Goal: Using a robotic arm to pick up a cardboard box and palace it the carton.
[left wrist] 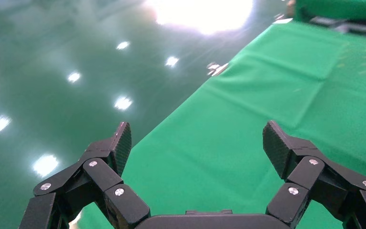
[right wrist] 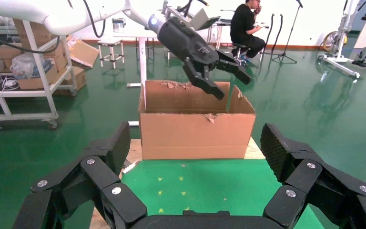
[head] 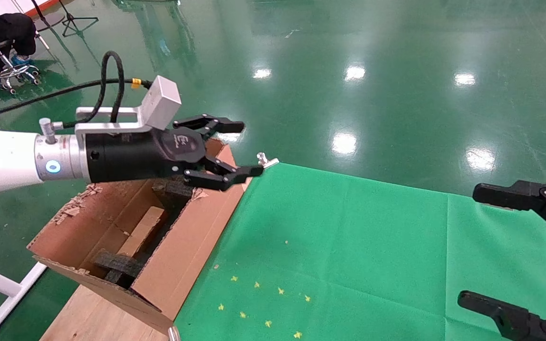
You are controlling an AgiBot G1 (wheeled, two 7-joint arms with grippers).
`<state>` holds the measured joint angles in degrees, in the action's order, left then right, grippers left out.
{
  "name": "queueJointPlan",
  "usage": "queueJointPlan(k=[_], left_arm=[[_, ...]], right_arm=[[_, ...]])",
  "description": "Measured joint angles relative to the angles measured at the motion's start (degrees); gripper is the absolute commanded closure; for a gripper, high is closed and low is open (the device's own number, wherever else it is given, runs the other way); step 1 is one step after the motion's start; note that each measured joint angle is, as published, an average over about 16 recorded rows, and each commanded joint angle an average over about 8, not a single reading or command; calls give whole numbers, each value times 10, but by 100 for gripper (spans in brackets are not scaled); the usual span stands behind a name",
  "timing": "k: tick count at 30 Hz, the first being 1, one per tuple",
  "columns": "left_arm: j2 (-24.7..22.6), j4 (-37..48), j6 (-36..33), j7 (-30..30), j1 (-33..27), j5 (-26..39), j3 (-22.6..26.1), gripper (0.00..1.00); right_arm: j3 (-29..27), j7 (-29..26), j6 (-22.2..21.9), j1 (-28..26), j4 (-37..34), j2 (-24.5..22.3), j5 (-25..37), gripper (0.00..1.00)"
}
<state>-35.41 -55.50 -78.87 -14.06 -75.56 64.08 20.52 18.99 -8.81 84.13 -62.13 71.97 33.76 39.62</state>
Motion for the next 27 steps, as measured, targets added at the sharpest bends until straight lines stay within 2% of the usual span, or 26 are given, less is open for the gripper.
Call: queueJointPlan(k=[19,27], left_arm=[[3,-151,-57,28,117,-186,-38,0],[4,-187,-71,34,145,-230,-47,0]], right_arm=[[0,0,0,0,0,0,0,0],[0,0,0,0,0,0,0,0]])
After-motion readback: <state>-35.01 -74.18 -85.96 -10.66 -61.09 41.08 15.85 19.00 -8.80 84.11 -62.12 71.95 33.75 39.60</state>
